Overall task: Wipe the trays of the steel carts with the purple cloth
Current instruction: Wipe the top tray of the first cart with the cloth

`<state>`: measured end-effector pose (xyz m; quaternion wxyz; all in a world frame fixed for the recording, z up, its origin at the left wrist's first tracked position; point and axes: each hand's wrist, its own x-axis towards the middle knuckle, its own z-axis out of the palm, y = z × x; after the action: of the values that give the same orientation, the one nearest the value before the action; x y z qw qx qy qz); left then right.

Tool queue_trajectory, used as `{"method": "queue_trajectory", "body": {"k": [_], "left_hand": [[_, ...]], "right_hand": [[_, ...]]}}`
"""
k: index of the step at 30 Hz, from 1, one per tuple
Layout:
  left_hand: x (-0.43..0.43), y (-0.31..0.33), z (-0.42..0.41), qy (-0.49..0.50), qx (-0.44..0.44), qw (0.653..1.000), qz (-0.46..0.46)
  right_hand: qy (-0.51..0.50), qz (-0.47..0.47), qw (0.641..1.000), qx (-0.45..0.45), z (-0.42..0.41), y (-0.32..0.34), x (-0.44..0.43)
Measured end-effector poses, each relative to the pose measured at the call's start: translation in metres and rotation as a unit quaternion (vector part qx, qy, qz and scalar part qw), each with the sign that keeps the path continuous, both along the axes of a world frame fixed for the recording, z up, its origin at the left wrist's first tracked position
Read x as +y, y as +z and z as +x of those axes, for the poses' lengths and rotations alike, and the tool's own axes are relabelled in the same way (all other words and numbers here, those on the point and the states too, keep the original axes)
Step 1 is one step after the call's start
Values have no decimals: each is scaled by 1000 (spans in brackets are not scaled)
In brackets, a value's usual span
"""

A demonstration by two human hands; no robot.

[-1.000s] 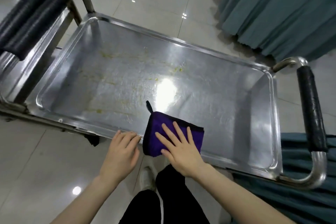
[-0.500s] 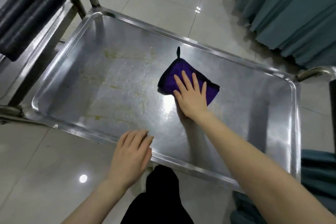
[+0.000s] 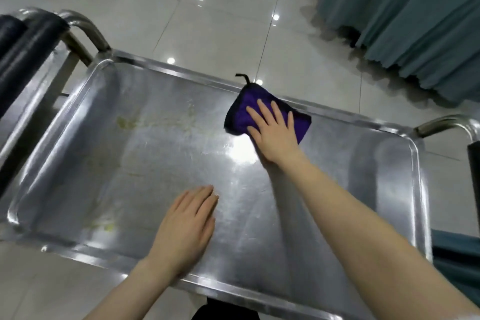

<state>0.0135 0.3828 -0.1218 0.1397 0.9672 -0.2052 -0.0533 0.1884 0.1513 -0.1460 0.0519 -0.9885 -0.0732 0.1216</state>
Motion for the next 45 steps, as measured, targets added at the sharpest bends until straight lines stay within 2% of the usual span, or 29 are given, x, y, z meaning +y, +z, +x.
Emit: {"method": "queue_trajectory", "body": {"k": [2,4,10,13,15,19,22,31,33,37,39,41,43,45], "left_hand": [[-4,-1,6,0,8,1000,8],[-5,1,10,1,12,1000,1],[32,7,-7,-40,-31,997,-51],[62,4,-16,-20,-38,998,-34],[74,2,-14,-22,-35,999,-15],[85,-3,3,-4,-23,1000,-13],[99,-7,19,0,-23,999,-27],[174,3,54,-40,-44,997,-50],[187,10,60,-42,-46,997,-52],[214,18,73,-37,-38,997,-48],[223,20,77,-20,-38,998,-51],[228,24,81,-8,-31,998,-56],[230,28,86,-3,-29,998,-62],[230,35,91,0,-22,998,-66]], "right_hand": [[-12,-3,1000,-3,18,-3,5],[-9,-2,1000,-10,-1,-5,11],[196,34,979,-47,-153,-12,30],[243,17,969,-36,-130,-10,31],[216,3,976,-13,-78,-5,43],[55,18,998,22,30,0,82],[-9,16,1000,17,44,-1,108],[112,-29,993,1,-162,1,162],[121,-28,992,-7,-148,5,163],[138,3,990,-13,-58,9,171],[86,52,995,-3,-13,5,188],[24,45,999,-3,16,1,206],[5,28,1000,-11,17,-1,218],[50,47,997,-24,-15,-1,229]]}}
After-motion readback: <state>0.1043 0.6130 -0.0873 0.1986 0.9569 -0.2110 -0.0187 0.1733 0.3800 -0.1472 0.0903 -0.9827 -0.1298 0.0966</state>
